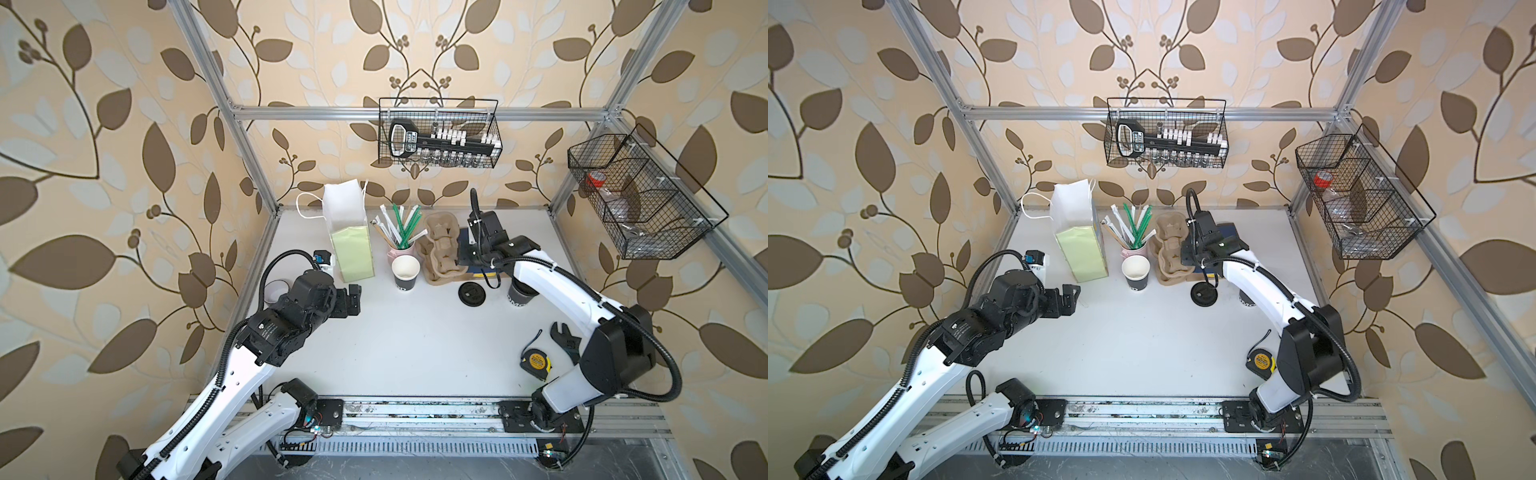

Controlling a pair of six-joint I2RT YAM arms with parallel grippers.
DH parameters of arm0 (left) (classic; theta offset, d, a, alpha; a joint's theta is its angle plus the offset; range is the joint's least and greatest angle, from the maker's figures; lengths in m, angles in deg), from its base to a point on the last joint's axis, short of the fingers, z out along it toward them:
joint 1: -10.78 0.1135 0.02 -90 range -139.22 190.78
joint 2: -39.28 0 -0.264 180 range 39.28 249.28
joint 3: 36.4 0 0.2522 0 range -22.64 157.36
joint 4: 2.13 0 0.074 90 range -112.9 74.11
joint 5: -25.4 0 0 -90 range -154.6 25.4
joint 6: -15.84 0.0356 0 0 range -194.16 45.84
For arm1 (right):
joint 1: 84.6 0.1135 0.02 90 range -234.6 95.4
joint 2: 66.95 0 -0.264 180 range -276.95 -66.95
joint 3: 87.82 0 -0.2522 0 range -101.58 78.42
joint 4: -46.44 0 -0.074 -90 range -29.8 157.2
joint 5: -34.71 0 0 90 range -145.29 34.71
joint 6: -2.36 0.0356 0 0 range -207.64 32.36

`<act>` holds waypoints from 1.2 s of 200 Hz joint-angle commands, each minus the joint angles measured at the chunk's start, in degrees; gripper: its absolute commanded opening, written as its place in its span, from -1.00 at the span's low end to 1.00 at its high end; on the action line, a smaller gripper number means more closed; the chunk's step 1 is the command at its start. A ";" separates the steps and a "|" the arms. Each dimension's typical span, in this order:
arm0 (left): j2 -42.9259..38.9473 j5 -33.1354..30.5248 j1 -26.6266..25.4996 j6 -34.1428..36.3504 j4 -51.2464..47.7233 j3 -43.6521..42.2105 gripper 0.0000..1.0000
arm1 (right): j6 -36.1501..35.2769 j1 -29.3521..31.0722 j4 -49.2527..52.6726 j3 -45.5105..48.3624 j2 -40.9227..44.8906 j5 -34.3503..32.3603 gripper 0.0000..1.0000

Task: Pack the takeout coffee
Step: 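Lift the beige cup carrier off the stack with right gripper, then carry the cup carrier toward the robot and set it on the table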

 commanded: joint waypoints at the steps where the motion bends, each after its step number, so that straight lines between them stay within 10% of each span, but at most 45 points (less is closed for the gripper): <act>1: -0.35 0.39 0.40 0.79 1.61 0.17 0.98 | 2.07 2.92 0.89 7.08 7.32 -0.74 -0.76; 90: -1.84 0.11 0.44 0.35 1.51 0.10 0.98 | 13.82 10.98 7.55 34.61 35.19 -6.06 -0.75; 169: -2.72 -0.36 0.39 0.16 1.34 -0.32 0.98 | 19.54 17.50 8.01 40.29 37.35 -10.08 -0.68; 240: -2.55 0.08 0.44 0.16 1.51 -0.11 0.98 | 16.01 17.50 12.34 32.64 38.59 -12.74 0.00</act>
